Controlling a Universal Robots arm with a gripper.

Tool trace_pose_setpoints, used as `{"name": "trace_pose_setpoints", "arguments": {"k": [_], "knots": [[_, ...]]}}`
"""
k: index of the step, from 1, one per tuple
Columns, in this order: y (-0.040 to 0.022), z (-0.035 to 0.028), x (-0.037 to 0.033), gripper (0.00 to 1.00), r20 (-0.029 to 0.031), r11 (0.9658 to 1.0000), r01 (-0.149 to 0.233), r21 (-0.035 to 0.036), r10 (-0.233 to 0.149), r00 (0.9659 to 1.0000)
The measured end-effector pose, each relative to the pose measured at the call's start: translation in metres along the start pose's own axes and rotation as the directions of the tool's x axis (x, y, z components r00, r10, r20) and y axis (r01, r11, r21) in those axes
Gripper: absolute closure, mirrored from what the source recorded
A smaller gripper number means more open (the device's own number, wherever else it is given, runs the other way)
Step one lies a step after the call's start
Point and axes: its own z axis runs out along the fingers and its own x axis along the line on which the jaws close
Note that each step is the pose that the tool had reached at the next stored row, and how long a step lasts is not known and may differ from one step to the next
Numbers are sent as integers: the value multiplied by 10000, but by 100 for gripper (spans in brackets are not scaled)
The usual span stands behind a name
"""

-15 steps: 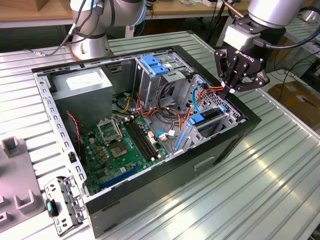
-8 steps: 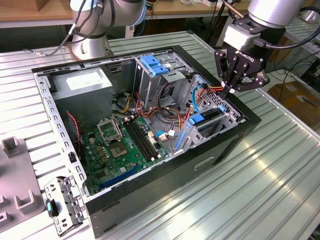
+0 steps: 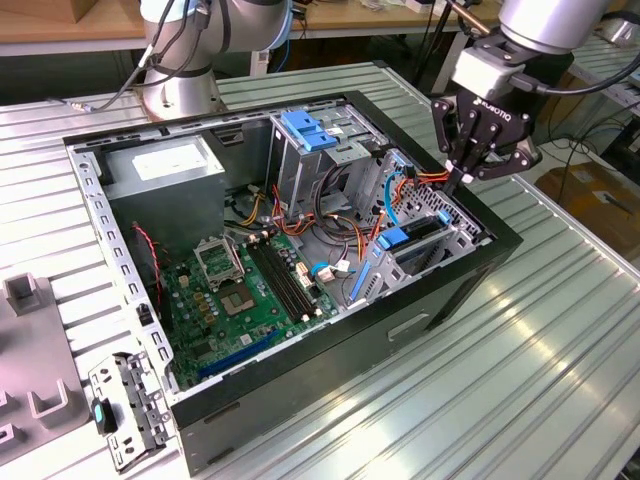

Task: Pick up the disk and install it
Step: 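Insert the first disk wire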

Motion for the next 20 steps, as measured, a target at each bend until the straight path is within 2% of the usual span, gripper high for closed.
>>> {"name": "trace_pose_setpoints", "arguments": {"k": [10,13,16,17,18,20], "knots": [[-4,0,-1,89,1,10000,52,2,-52,10000],[-7,0,0,89,10,9992,396,16,-396,9992],[-11,1,0,89,23,9951,992,38,-992,9951],[-164,4,-3,89,28,9927,1204,46,-1204,9927],[-267,5,-49,89,28,9925,1221,46,-1221,9925],[-345,4,-136,89,27,9924,1229,46,-1229,9924]]}}
